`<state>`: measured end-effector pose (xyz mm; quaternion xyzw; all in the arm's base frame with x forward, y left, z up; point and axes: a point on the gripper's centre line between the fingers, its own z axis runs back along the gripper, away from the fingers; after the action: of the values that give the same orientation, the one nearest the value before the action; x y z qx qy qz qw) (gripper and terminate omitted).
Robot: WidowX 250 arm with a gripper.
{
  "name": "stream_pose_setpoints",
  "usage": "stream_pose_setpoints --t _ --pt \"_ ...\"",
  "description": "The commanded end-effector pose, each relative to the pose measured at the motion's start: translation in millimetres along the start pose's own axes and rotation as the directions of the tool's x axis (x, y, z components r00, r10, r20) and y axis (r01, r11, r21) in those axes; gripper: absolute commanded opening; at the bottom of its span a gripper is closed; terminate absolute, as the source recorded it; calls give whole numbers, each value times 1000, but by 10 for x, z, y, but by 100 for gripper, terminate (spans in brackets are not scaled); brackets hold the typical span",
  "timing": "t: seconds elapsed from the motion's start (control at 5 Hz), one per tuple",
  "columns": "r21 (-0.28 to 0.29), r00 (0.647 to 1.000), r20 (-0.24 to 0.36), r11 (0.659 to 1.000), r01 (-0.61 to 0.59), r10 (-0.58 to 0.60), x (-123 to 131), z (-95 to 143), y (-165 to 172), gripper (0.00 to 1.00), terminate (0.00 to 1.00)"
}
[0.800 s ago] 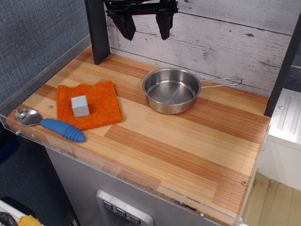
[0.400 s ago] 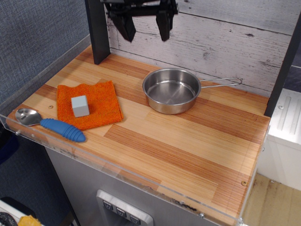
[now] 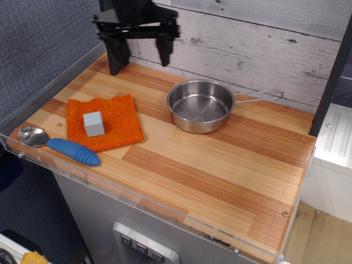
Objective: Take the ice off the cloth and put it to the right of the pot.
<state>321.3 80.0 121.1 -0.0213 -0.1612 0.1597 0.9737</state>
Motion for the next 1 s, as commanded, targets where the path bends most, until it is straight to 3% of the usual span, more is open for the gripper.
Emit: stream_pose_setpoints --t 0.0,0.8 --pt "80 995 62 994 -81 76 -99 111 450 100 0" --pt "106 969 83 965 -242 234 -483 -254 786 100 0"
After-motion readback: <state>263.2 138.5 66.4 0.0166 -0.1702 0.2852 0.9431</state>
